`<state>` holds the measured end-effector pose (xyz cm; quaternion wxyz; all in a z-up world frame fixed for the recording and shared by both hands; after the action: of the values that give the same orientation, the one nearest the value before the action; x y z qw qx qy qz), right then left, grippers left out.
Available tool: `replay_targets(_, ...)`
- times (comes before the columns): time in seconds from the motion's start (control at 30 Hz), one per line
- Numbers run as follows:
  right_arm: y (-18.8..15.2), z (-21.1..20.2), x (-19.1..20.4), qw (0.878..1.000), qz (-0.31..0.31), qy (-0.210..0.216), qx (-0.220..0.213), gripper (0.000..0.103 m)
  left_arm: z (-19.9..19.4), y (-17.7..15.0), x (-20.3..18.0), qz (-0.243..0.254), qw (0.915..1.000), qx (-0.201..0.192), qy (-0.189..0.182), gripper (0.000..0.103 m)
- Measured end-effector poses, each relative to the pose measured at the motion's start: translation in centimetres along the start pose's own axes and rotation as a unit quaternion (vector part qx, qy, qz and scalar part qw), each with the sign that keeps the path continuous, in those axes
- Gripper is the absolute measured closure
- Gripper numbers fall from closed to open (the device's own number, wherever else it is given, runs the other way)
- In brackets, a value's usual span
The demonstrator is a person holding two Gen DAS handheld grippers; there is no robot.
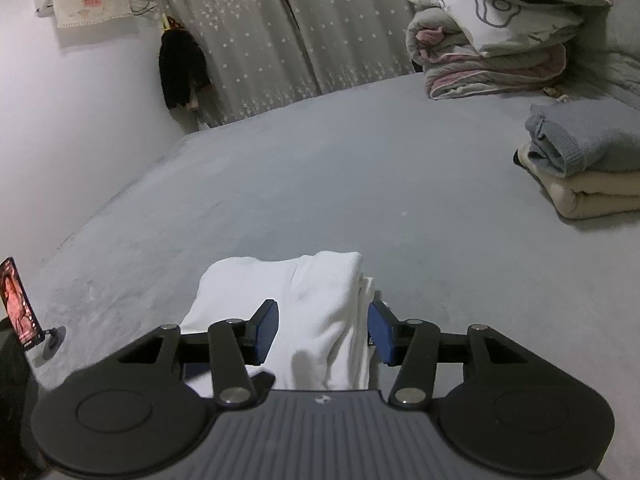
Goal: Fold clothes
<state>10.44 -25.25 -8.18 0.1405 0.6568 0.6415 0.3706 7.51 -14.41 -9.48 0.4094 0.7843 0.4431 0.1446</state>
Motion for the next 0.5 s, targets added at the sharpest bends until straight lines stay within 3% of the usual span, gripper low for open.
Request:
replay_targets(0.13, 0.1, 0.6, -1.0, 1.0, 0.03, 0.002, 0.008, 0.05, -1.4, 0.9, 0.2, -0.024, 0.9991, -0.01, -0.032, 0.042)
replay_targets(0.2, 0.0, 0.7, -1.5, 0.999, 0.044, 0.004, 0.013, 0.043, -2.0, 1.5, 1.3, -0.047, 0.9982, -0.018, -0.032, 0.041)
replay_targets(0.33, -0.3, 1.1, -1.7, 0.998, 0.057, 0.015, 0.027, 0.035, -2.3, 2.4, 5.6, -0.106, 0.994, -0.026, 0.007, 0.04)
replay_targets(0.5, -0.9, 2.2, -1.7, 0.995, 0.075, 0.034, 0.054, 0.032, -1.1, 1.7, 11.0, -0.193, 0.9804, 0.013, 0.038, 0.039)
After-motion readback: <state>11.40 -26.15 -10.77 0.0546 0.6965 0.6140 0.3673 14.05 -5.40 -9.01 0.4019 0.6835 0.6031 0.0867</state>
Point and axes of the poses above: each gripper's, at about its wrist camera, not at the fingertips, and z roughly the way its jaws point, x to its left, y to its top, the point moved 10 cm from there along z, roughly the way its jaws point, and after that the axes turned 10 degrees about x, right-handed, at the moved point
